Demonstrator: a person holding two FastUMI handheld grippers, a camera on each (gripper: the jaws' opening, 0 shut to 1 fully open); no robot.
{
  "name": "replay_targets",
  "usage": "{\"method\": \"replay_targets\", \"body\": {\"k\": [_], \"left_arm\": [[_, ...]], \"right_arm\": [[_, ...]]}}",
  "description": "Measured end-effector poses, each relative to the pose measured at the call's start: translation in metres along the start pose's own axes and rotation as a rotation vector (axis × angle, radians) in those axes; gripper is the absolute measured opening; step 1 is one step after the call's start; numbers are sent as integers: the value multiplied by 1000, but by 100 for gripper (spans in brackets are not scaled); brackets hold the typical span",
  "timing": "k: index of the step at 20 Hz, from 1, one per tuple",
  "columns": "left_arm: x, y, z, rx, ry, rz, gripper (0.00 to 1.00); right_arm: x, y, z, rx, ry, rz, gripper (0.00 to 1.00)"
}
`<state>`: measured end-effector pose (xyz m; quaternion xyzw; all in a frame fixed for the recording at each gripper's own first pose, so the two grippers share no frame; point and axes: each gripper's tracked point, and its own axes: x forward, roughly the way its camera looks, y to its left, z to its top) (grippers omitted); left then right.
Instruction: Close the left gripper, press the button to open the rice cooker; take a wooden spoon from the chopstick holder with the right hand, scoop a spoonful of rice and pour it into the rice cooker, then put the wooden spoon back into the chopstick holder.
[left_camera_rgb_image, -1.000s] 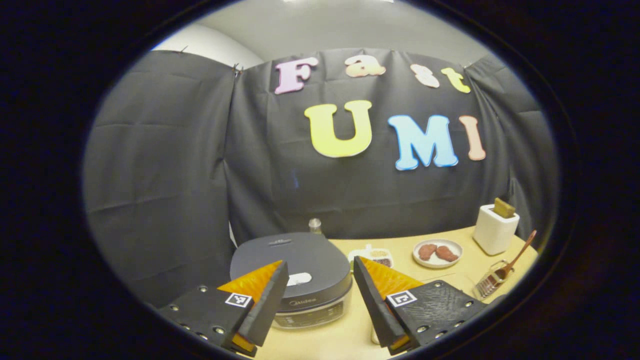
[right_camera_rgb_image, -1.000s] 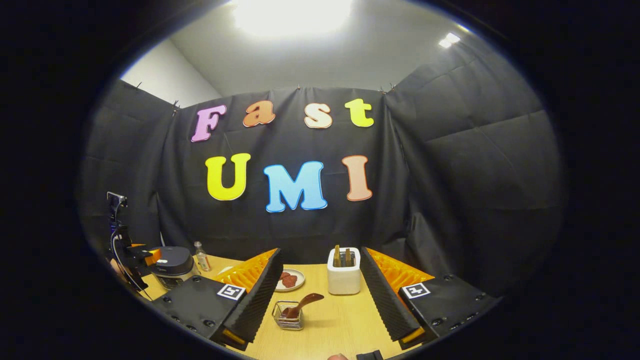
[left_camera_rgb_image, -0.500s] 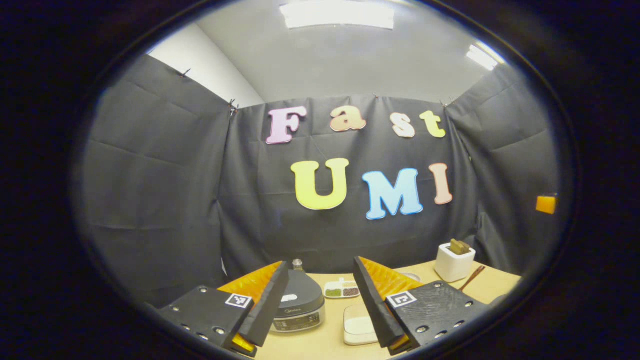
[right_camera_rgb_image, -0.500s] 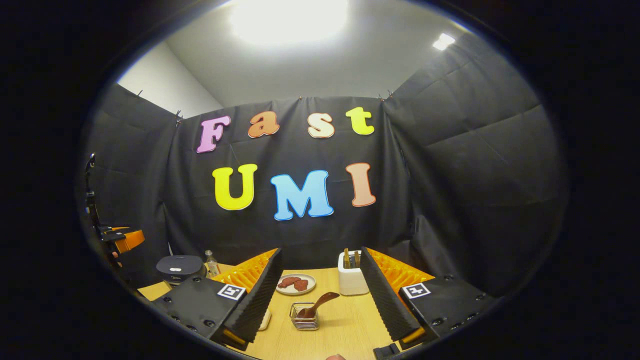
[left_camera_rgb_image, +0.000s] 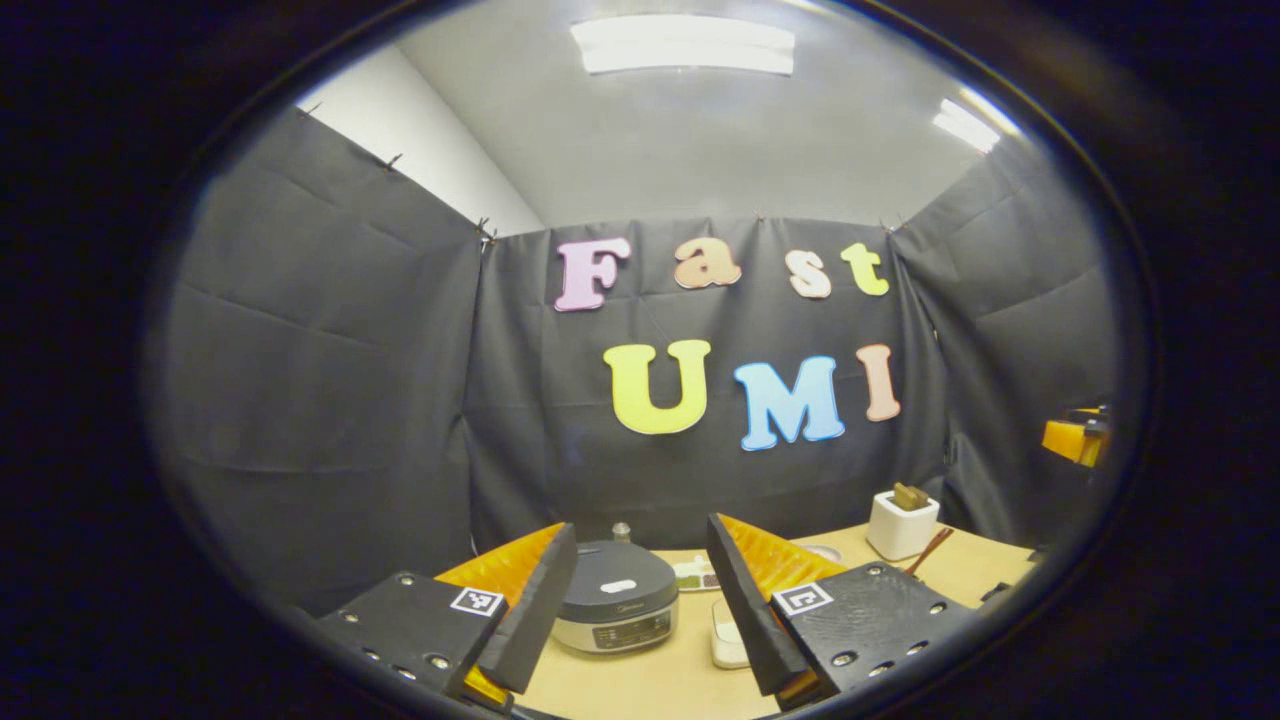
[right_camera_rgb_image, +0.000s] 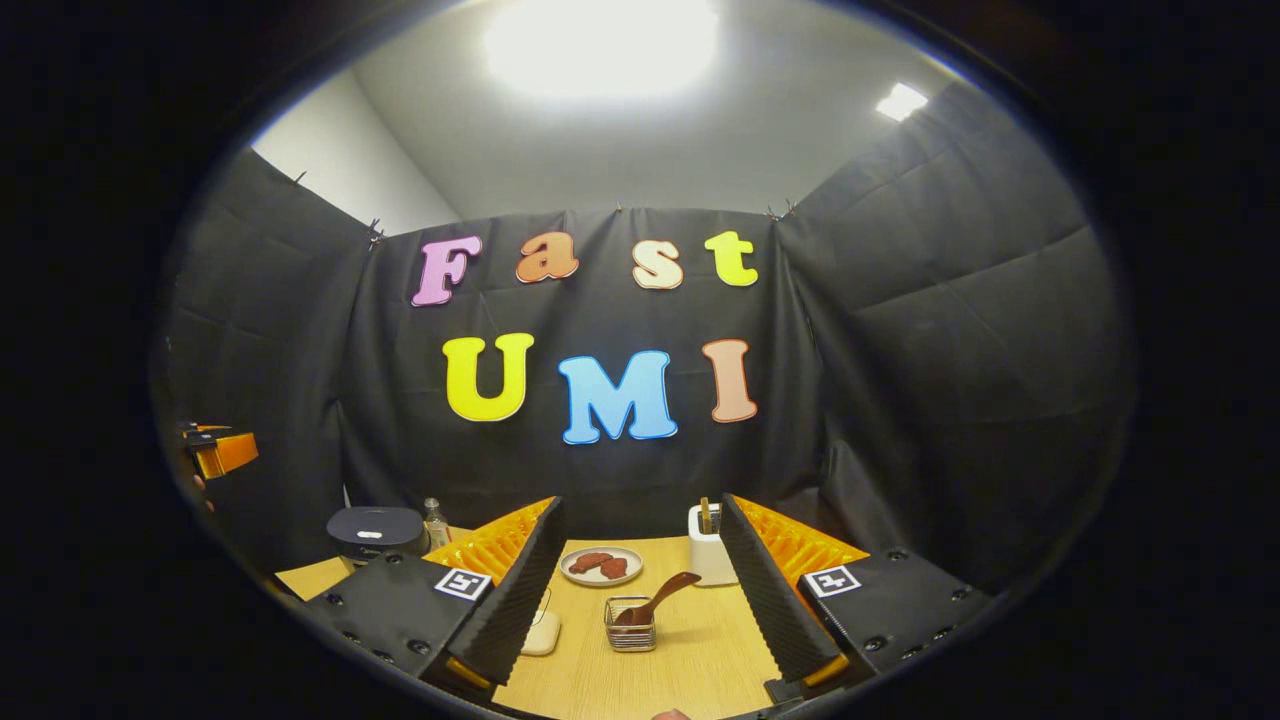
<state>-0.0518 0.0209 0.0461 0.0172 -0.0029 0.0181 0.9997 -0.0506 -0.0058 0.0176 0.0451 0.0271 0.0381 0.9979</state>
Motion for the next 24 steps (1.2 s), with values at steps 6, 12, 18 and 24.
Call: {"method": "replay_targets", "body": {"k": [6, 12, 18, 24], "left_arm": [[-20, 5, 9, -6, -17, -11, 82], [-25, 10, 13, -4, -23, -9, 82], [-15, 12, 15, -15, -22, -14, 82], [-12, 13, 14, -17, -20, -16, 82]], "right_arm": [[-18, 10, 9, -16, -15, 6, 98], [-21, 14, 7, -17, -7, 4, 98], [-15, 24, 10, -20, -9, 17, 98], [-10, 27, 8, -26, -5, 17, 92]]}}
